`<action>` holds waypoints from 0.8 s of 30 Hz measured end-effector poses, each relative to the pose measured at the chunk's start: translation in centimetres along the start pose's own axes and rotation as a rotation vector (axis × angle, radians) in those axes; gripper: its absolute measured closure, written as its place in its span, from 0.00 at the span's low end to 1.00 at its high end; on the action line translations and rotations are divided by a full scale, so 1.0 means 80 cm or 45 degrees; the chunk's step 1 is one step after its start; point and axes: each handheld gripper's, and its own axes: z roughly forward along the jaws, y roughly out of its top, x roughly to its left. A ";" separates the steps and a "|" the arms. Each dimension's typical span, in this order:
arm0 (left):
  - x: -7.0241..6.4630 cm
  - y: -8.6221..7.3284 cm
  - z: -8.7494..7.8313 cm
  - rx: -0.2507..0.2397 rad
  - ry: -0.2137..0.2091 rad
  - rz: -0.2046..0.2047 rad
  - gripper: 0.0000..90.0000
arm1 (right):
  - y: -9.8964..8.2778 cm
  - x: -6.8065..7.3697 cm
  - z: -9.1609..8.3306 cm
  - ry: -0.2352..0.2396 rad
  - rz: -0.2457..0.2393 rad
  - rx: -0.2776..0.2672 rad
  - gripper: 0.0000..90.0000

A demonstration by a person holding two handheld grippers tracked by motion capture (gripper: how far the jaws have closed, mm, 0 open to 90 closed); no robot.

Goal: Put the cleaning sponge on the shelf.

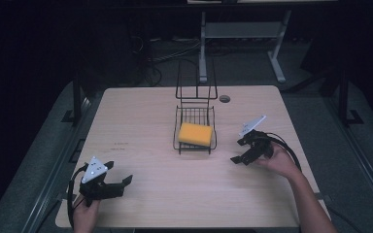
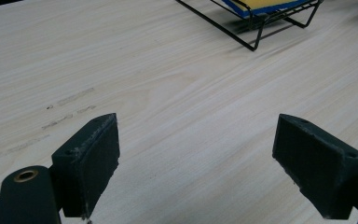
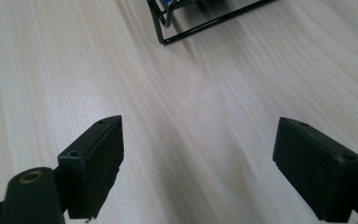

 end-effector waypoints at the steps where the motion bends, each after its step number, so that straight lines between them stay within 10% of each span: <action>1: 0.000 0.000 0.000 0.001 0.000 0.001 0.16 | -0.002 0.001 0.000 0.008 0.011 0.006 0.18; 24: -0.002 0.000 0.002 0.009 -0.001 -0.002 0.16 | -0.033 0.018 -0.009 0.011 0.038 0.011 0.17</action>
